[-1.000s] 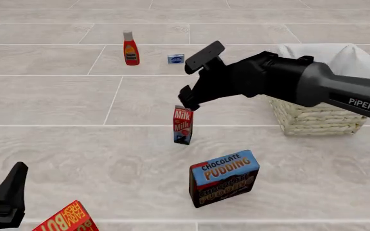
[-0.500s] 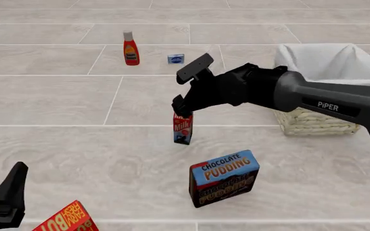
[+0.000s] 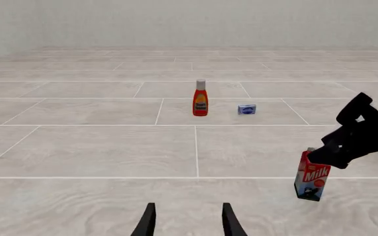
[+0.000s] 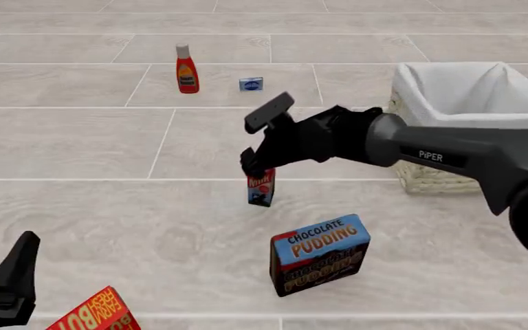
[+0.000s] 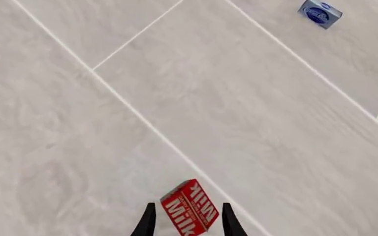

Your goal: Pick the milk and place it in the basket.

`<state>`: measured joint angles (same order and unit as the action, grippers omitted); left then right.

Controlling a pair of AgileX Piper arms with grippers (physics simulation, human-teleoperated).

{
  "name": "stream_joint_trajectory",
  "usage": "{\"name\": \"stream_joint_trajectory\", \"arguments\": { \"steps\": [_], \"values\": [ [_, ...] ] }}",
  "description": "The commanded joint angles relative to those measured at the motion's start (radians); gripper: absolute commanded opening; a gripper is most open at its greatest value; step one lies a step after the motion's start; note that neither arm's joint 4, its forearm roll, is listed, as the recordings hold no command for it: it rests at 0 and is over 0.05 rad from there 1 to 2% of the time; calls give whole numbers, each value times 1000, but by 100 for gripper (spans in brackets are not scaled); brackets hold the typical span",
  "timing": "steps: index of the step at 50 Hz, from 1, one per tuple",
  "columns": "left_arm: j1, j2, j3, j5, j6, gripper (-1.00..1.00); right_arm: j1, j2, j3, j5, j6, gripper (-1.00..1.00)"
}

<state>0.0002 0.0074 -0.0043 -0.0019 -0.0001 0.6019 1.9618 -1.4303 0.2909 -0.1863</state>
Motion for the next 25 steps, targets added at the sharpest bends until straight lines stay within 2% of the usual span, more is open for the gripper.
{"name": "stream_joint_trajectory", "arguments": {
  "steps": [1,25],
  "values": [
    [0,0,0,0,0,100,6,35,7,-27,17,100],
    [0,0,0,0,0,100,13,79,14,-57,40,100]
  ]
}}
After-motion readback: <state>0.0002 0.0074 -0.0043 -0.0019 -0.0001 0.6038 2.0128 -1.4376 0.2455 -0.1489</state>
